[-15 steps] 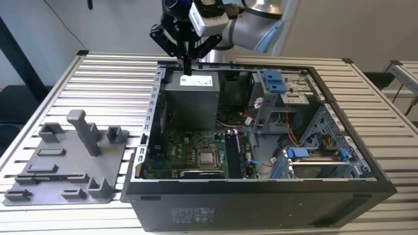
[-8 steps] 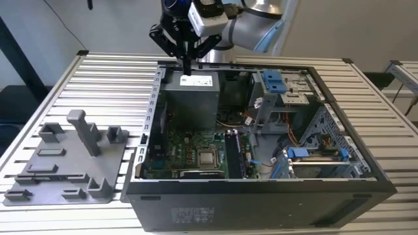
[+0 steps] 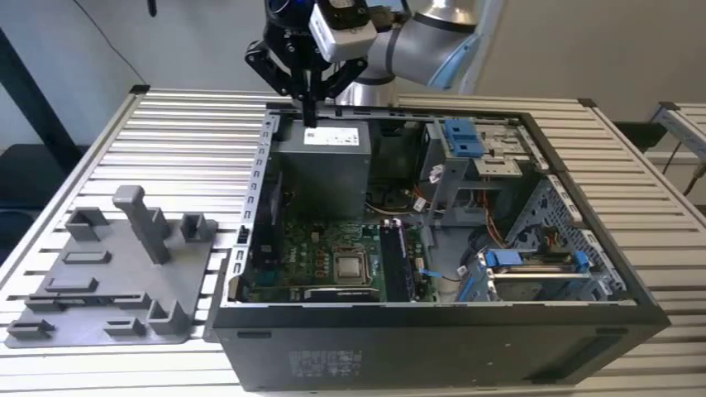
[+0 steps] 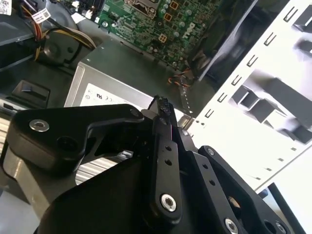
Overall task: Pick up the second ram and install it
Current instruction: 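Reach for the second ram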
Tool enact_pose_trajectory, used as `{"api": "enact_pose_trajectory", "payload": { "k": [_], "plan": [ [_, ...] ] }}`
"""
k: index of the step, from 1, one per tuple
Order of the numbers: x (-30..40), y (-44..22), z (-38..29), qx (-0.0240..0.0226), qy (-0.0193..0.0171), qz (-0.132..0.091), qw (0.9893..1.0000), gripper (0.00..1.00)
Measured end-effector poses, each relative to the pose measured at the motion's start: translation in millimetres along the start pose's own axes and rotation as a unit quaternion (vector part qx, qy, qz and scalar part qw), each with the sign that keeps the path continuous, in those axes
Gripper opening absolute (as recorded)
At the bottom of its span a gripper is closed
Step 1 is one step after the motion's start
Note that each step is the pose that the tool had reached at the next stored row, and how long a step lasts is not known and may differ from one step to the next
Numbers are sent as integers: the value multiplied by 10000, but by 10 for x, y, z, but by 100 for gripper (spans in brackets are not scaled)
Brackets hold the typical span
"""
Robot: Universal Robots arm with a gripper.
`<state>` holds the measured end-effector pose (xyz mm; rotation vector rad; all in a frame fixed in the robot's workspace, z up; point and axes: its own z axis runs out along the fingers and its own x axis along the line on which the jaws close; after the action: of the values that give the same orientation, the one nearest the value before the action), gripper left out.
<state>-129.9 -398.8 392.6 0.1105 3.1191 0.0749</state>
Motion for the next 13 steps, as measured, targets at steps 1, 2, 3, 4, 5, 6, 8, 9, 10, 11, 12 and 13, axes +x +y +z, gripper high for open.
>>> {"api": "enact_pose_trajectory", "payload": {
  "k": [1,2,3,4,5,6,8,9,10,11,12,13],
  "plan": [
    [8,-1,0,0,0,-1,10000,11],
    [17,-1,0,-1,0,-1,10000,11],
    [26,-2,0,0,0,-1,10000,11],
    [34,-3,-1,0,0,-1,10000,11],
    [42,-3,-1,0,0,-1,10000,11],
    [50,-4,-1,0,0,-1,10000,11],
    [66,-5,-1,0,0,-1,10000,11],
    [72,-5,-1,0,0,-1,10000,11],
    [80,-6,-2,0,1,-1,10000,11],
    [87,-6,-2,0,1,-1,10000,11],
    [94,-7,-2,0,1,-1,10000,11],
    [102,-7,-2,0,1,-1,10000,11]
  ]
}}
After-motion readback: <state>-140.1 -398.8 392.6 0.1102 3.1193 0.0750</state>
